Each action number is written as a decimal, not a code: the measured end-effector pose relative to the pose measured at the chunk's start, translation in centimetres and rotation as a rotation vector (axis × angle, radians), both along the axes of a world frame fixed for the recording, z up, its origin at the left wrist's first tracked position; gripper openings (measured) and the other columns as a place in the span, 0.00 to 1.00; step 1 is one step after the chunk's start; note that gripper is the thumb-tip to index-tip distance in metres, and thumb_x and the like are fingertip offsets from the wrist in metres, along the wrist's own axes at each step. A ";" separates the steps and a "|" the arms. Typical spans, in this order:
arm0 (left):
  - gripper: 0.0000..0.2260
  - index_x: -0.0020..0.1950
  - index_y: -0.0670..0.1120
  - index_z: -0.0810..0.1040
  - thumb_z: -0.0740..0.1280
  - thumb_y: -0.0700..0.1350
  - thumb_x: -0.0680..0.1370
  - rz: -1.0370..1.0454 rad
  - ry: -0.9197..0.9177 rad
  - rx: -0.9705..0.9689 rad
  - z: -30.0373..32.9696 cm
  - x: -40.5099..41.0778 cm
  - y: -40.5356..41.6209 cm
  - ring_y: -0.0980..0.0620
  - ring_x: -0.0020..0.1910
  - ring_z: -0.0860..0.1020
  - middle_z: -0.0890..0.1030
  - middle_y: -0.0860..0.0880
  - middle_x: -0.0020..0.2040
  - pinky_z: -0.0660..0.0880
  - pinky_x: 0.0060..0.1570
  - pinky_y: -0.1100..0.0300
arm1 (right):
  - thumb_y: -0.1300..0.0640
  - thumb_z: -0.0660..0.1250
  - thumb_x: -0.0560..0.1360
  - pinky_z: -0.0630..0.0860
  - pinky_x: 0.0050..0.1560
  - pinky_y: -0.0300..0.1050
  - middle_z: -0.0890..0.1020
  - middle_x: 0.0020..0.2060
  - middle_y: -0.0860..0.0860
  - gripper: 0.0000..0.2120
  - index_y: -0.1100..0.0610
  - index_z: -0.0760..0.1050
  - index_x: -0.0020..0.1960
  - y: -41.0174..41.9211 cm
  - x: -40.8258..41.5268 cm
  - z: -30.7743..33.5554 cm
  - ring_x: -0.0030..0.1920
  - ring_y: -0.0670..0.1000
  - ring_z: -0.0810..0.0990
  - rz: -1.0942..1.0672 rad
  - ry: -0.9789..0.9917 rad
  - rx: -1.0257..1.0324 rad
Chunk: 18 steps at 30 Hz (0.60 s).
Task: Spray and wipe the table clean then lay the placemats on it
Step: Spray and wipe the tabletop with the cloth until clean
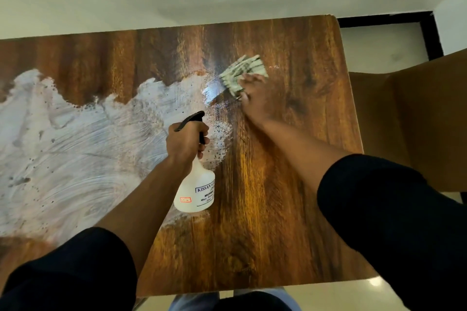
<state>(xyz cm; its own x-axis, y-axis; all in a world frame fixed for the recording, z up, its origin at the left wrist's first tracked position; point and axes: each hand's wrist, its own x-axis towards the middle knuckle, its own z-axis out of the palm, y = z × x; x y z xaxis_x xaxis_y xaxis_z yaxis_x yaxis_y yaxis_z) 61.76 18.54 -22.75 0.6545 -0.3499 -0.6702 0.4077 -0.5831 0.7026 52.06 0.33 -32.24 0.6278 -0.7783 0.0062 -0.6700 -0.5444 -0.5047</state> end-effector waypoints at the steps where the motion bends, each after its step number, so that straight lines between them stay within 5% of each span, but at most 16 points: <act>1: 0.09 0.46 0.51 0.84 0.69 0.37 0.75 0.001 0.003 -0.009 0.1 0.0 0.2 0.49 0.26 0.70 0.79 0.42 0.31 0.67 0.25 0.60 | 0.55 0.67 0.80 0.61 0.68 0.40 0.77 0.71 0.48 0.19 0.48 0.76 0.70 -1.6 -1.0 0.1 0.70 0.50 0.72 -0.101 -0.004 -0.019; 9: 0.04 0.46 0.42 0.84 0.70 0.38 0.74 0.020 0.019 0.005 0.0 -0.8 1.7 0.50 0.24 0.70 0.80 0.42 0.32 0.67 0.25 0.59 | 0.57 0.66 0.80 0.66 0.75 0.54 0.74 0.73 0.52 0.20 0.47 0.75 0.71 -6.4 -2.6 0.6 0.73 0.55 0.70 -0.419 0.102 0.017; 14: 0.15 0.56 0.53 0.85 0.69 0.37 0.75 0.023 0.018 -0.056 -0.1 -1.2 2.5 0.51 0.24 0.69 0.79 0.42 0.32 0.66 0.24 0.59 | 0.63 0.65 0.80 0.60 0.76 0.50 0.73 0.74 0.54 0.22 0.47 0.74 0.72 1.8 0.3 1.7 0.75 0.58 0.69 -0.126 0.029 0.062; 18: 0.09 0.53 0.44 0.85 0.69 0.37 0.75 0.050 0.006 -0.019 0.3 -1.9 3.1 0.50 0.24 0.70 0.79 0.42 0.31 0.66 0.24 0.58 | 0.60 0.66 0.80 0.67 0.74 0.58 0.74 0.73 0.50 0.22 0.49 0.74 0.72 8.7 0.9 0.7 0.75 0.56 0.69 0.319 0.031 -0.009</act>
<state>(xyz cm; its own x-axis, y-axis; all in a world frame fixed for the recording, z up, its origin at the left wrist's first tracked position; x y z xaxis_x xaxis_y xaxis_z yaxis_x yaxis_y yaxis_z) 59.84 21.68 -22.49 0.6672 -0.3296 -0.6680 0.4405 -0.5485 0.7107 52.93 9.03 -31.49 0.8400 -0.5426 -0.0107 -0.4802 -0.7339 -0.4805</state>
